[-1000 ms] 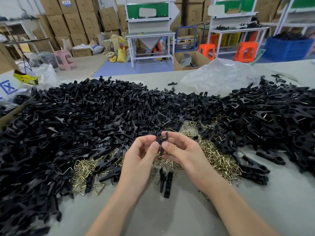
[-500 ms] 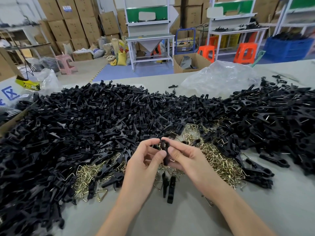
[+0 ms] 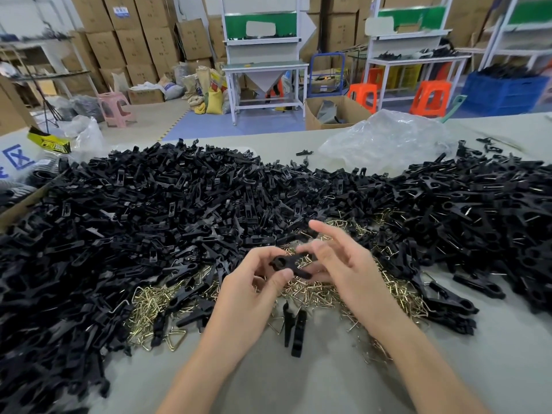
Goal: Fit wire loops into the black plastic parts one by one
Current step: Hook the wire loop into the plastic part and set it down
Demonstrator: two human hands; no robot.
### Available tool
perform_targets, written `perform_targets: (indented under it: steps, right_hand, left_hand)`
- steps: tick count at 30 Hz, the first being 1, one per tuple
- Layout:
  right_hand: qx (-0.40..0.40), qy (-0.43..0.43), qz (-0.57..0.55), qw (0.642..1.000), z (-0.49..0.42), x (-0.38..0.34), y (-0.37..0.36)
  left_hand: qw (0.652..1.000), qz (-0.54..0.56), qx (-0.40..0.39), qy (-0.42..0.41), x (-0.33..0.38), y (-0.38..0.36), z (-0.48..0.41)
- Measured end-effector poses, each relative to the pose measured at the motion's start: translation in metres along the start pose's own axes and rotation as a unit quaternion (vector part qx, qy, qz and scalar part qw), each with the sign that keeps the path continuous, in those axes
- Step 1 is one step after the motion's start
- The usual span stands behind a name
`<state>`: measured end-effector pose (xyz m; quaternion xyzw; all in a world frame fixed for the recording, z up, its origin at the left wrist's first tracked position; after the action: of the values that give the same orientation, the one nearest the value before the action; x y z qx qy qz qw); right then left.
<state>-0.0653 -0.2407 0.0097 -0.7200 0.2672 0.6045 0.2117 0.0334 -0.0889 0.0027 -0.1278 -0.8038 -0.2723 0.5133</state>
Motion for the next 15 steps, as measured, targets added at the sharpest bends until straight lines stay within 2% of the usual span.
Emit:
perform_targets:
  steps: [2, 4, 5, 7, 9, 12, 15]
  right_hand:
    - [0.085, 0.093, 0.136, 0.983, 0.001, -0.003, 0.009]
    - [0.132, 0.161, 0.289, 0.934, 0.001, -0.005, 0.013]
    - [0.122, 0.166, 0.368, 0.907, 0.000, -0.003, 0.013]
    - [0.049, 0.109, 0.481, 0.868, -0.001, 0.007, 0.009]
    - [-0.017, 0.061, 0.525, 0.849, -0.001, 0.017, 0.005]
    - [-0.008, 0.084, 0.510, 0.856, 0.002, 0.015, 0.002]
    - [-0.007, 0.111, 0.519, 0.847, 0.003, 0.010, -0.001]
  left_hand:
    - [0.999, -0.010, 0.042, -0.003, 0.000, 0.003, -0.002]
    - [0.997, -0.019, 0.076, 0.002, -0.001, 0.006, -0.003]
    - [0.996, -0.019, 0.088, 0.006, -0.002, 0.007, -0.004]
    - [0.995, -0.014, 0.098, 0.009, -0.002, 0.008, -0.004]
    - [0.995, -0.015, 0.100, 0.012, -0.002, 0.008, -0.004]
    - [0.995, -0.013, 0.095, 0.015, -0.003, 0.006, -0.003]
    - [0.996, -0.015, 0.092, 0.013, -0.003, 0.005, -0.002]
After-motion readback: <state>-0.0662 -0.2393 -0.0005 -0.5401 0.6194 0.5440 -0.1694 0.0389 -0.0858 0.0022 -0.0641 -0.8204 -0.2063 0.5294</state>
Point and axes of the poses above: each hand's wrist, its own z-axis away from the middle knuckle, its own y-axis out of the back of the hand, x = y × z, the point moved 4 cm from there along -z, towards the middle knuckle, and after that the axes turned 7 degrees about x, right-handed, at the moved point
